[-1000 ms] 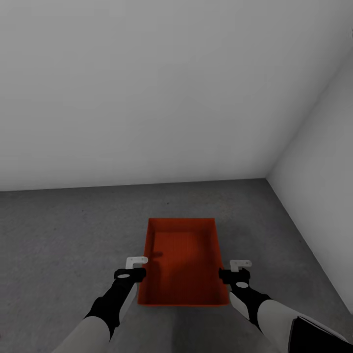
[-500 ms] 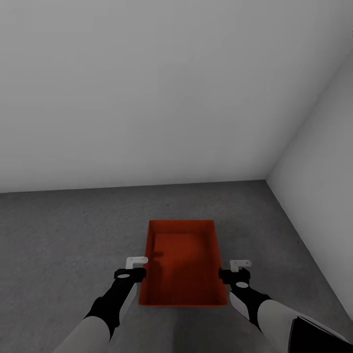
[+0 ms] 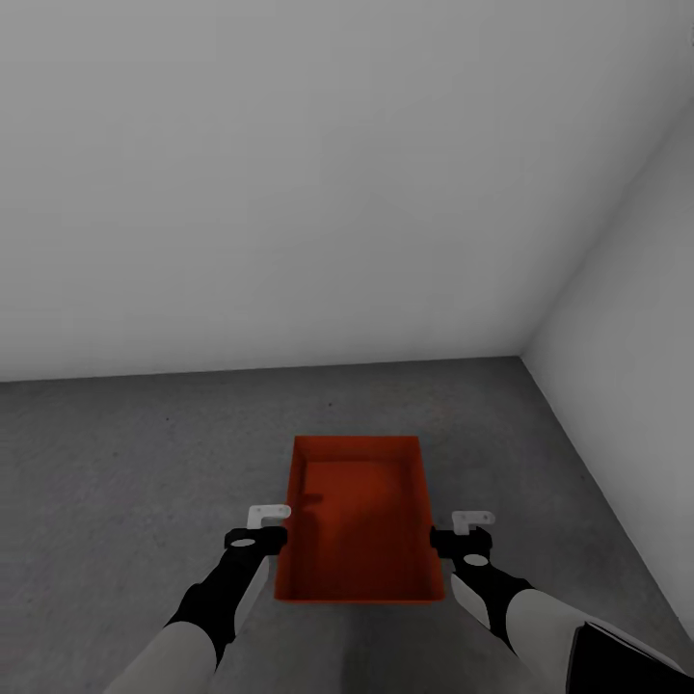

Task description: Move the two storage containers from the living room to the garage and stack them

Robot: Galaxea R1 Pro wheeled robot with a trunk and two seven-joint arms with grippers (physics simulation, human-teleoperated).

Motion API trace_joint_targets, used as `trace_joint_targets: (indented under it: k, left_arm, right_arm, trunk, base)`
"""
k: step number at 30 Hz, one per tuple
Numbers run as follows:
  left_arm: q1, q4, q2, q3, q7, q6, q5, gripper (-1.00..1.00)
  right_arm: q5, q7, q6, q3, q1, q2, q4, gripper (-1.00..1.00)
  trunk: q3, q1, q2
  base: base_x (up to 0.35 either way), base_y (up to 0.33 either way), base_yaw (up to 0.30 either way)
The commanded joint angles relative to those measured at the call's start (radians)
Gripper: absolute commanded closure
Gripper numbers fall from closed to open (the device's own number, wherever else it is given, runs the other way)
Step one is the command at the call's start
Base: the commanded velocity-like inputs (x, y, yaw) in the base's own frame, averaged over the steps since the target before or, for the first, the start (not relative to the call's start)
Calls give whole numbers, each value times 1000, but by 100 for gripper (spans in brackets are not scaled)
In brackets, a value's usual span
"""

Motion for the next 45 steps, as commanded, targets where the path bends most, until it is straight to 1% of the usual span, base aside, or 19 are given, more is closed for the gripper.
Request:
trace_joint_targets:
  k: [1,45]
  left_arm:
    - [0,-2,-1,2,1,6,-5,-100]
    - [0,-1,-1,2,1,6,-5,-100]
  right_arm:
    - [-10,-4,-3,8,0,0,-1,-100]
    - [-10,-4,-5,11,-1,1,-1,-100]
  trunk:
    - [3,-4,7]
    - [140,-173,315]
  base:
    - [0,0,0]
    - [0,0,0]
